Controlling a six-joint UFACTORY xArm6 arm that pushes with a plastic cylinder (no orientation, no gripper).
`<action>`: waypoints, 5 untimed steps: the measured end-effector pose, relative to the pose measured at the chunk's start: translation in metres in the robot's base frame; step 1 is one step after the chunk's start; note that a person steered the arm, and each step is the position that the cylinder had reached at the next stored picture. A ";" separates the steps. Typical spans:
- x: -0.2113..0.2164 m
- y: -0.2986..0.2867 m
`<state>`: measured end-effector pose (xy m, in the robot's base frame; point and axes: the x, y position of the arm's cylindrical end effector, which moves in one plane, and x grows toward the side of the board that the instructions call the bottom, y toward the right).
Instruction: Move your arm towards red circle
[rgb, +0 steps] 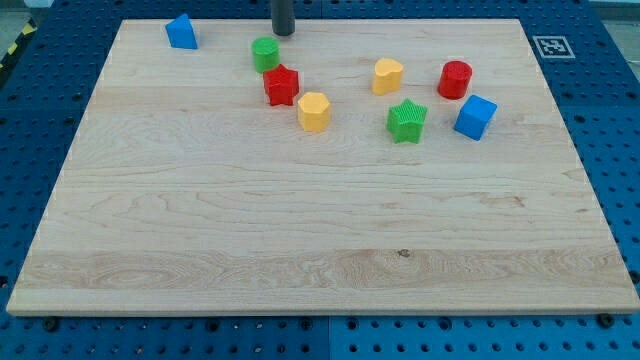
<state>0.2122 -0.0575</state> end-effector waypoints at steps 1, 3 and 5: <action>0.000 0.025; 0.000 0.145; 0.101 0.239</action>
